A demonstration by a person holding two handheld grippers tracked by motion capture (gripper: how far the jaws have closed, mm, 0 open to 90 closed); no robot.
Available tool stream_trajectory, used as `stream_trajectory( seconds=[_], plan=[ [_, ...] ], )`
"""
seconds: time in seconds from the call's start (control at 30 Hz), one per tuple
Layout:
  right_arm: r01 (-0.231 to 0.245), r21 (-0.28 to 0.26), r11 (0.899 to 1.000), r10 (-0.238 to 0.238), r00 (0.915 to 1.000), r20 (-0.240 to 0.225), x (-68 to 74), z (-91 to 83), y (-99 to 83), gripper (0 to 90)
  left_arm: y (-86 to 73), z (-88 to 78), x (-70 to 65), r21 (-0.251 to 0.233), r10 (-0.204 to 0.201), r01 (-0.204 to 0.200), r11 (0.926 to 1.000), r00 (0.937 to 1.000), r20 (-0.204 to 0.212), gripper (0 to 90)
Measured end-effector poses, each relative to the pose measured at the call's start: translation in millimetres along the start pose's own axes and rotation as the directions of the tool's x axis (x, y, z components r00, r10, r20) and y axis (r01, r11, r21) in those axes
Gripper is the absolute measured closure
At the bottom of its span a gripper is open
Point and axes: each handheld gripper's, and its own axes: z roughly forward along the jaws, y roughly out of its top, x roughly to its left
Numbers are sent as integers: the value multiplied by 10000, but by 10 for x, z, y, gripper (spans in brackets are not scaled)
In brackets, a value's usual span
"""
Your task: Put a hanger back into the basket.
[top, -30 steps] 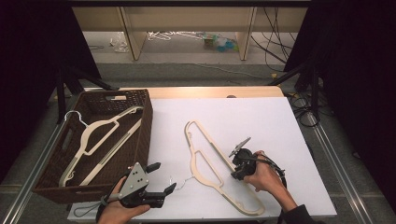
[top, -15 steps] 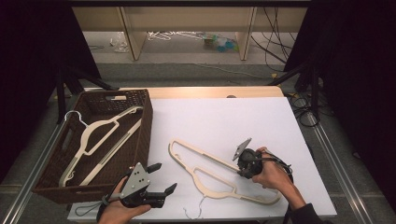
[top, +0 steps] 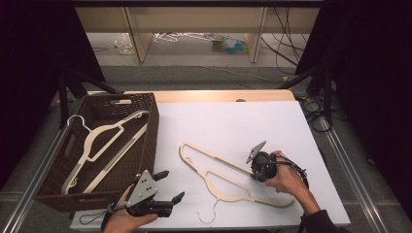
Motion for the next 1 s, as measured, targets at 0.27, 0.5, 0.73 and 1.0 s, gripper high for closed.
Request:
stream_trajectory(
  seconds=[0.27,0.5,0.73,1.0],
  plan=[
    [-424,-844,9955,429,9991,32,38,-136,-32,536,-3,-10,0,-14,48,-48,10000,10000,1,211],
    [143,-1062,9942,-265,9931,-1140,336,-281,-174,378,-10,-8,-13,17,118,-118,9999,9998,138,211],
    [662,-499,9966,-729,9867,-1450,442,-216,-228,469,-3,-2,-14,-22,57,-57,10000,9999,124,211],
    [1151,305,9929,-1089,9813,-1585,509,-132,-214,553,-19,5,-39,92,59,-60,9999,9999,150,211]
  ],
)
